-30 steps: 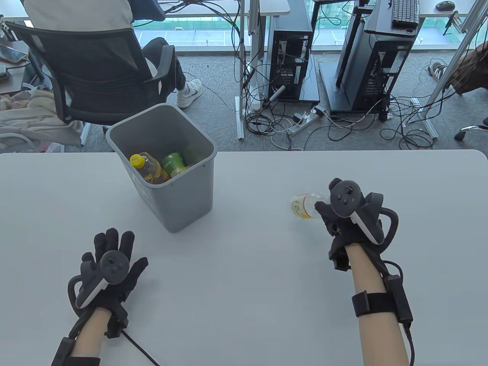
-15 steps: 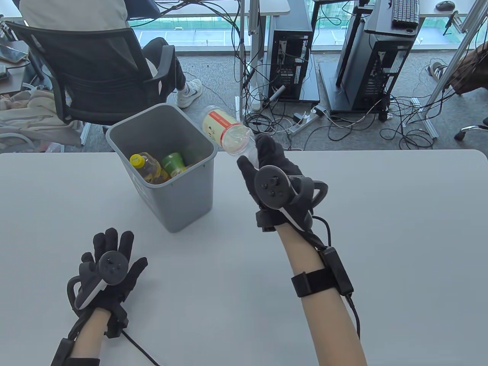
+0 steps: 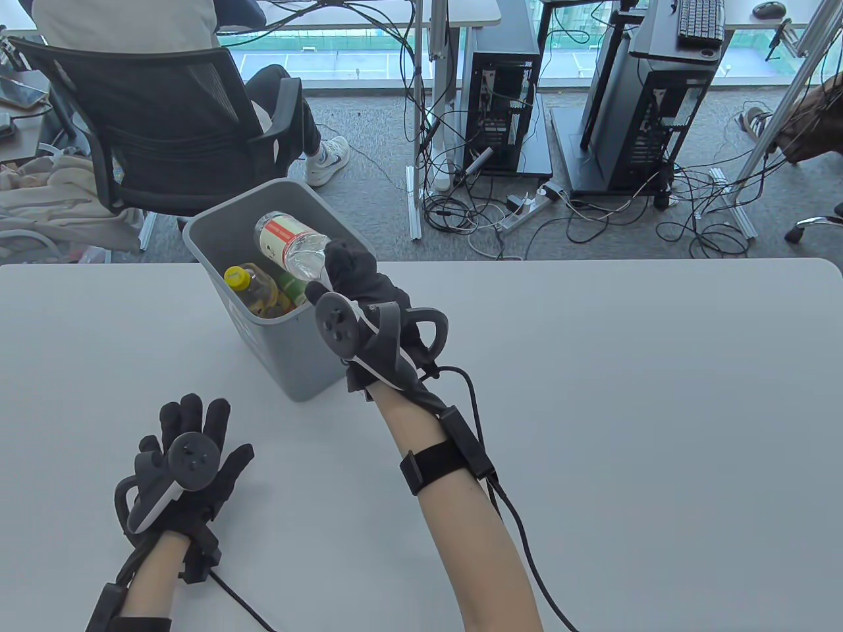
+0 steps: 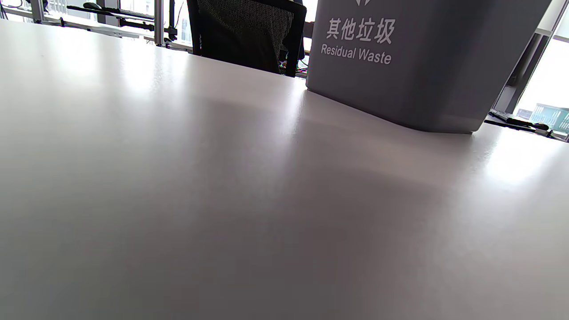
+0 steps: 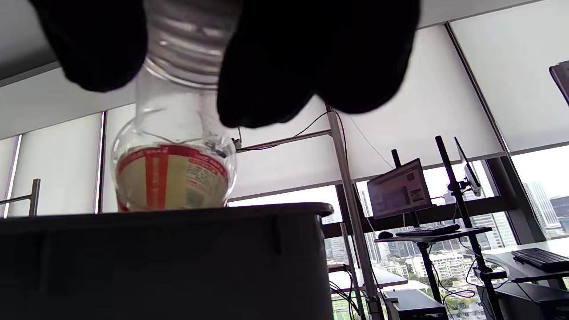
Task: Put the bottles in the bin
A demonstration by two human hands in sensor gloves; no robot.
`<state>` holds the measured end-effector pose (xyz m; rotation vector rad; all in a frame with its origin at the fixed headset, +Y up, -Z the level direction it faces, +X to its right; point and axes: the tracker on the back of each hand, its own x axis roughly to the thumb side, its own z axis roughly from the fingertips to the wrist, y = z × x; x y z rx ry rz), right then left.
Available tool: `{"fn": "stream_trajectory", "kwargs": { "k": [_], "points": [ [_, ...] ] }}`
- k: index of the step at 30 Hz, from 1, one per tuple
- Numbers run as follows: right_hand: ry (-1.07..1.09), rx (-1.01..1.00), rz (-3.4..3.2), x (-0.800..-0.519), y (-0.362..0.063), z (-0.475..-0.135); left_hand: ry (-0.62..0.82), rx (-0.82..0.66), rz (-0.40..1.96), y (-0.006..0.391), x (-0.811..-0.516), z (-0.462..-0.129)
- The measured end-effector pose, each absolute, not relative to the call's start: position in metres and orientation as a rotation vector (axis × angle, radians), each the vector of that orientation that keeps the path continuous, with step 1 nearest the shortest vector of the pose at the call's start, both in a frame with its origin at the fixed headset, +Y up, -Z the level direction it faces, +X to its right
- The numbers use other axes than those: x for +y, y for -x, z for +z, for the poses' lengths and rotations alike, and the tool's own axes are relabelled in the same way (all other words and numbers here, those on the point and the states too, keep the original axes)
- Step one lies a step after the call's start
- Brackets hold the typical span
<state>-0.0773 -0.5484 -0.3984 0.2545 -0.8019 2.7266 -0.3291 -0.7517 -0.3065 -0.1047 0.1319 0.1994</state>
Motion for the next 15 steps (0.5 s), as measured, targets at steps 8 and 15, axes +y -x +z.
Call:
{"fn": "stream_trajectory", "kwargs": {
  "k": [8,15],
  "points": [
    [-0.333,-0.670,2.499,-0.580,0.068,-0.384,0.104,0.139,0.215,0.332,-0.751,-0.306],
    [-0.320,-0.513,2.560,-0.625,0.018,-0.361,0.097,0.131,0.192,0.328,-0.752,-0.306]
  ]
}}
